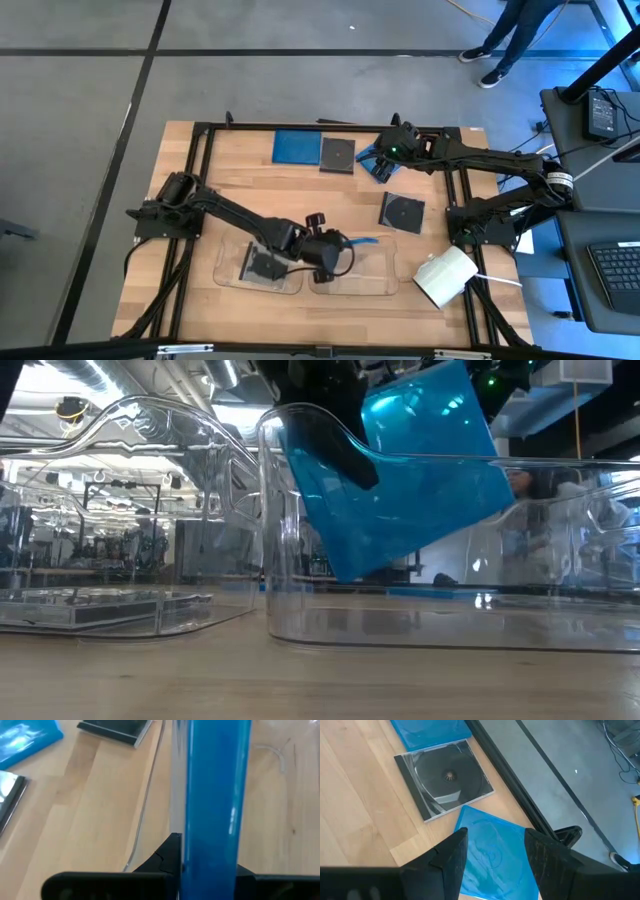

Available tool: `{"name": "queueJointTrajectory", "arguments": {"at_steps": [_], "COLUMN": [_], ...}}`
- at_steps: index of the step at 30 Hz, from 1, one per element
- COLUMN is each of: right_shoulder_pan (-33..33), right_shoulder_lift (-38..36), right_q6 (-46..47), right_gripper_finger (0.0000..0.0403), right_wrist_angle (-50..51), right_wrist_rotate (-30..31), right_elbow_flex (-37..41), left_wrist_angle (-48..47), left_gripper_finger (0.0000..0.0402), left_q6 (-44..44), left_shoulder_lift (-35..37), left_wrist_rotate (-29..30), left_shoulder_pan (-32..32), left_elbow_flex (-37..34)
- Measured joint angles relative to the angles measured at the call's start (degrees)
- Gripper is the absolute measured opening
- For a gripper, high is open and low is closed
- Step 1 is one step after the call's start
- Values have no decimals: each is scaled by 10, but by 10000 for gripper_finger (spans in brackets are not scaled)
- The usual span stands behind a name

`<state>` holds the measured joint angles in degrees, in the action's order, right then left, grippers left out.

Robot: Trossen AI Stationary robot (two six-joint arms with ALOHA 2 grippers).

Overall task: Pick & place jewel cases by type
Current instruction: Put the bottom blue CD case into the right transparent bin

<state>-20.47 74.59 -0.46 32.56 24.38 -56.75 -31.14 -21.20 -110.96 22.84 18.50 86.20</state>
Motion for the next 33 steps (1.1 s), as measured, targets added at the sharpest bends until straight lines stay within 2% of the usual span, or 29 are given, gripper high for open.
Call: {"name": "queueJointTrajectory", "arguments": {"at_steps": [10, 17, 26, 33], "right_shoulder_pan": [0, 0, 0, 0], "right_shoulder_lift": [0, 0, 0, 0], "right_q6": [1, 1, 0, 0], "right_gripper_finger": [199, 199, 199, 199], "right_wrist_angle": [0, -1, -1, -1], "right_wrist_rotate": [0, -3, -5, -5], "right_elbow_flex": [0, 0, 0, 0], "left_wrist_angle": [0, 0, 1, 1], "left_gripper_finger": [20, 20, 30, 47], "left_q6": [8, 10, 14, 21], "left_shoulder_lift": [0, 0, 0, 0], "left_wrist_rotate": [-35, -89, -84, -37], "left_shoulder_pan": [-24, -29, -30, -30], "left_elbow_flex": [0, 0, 0, 0]}}
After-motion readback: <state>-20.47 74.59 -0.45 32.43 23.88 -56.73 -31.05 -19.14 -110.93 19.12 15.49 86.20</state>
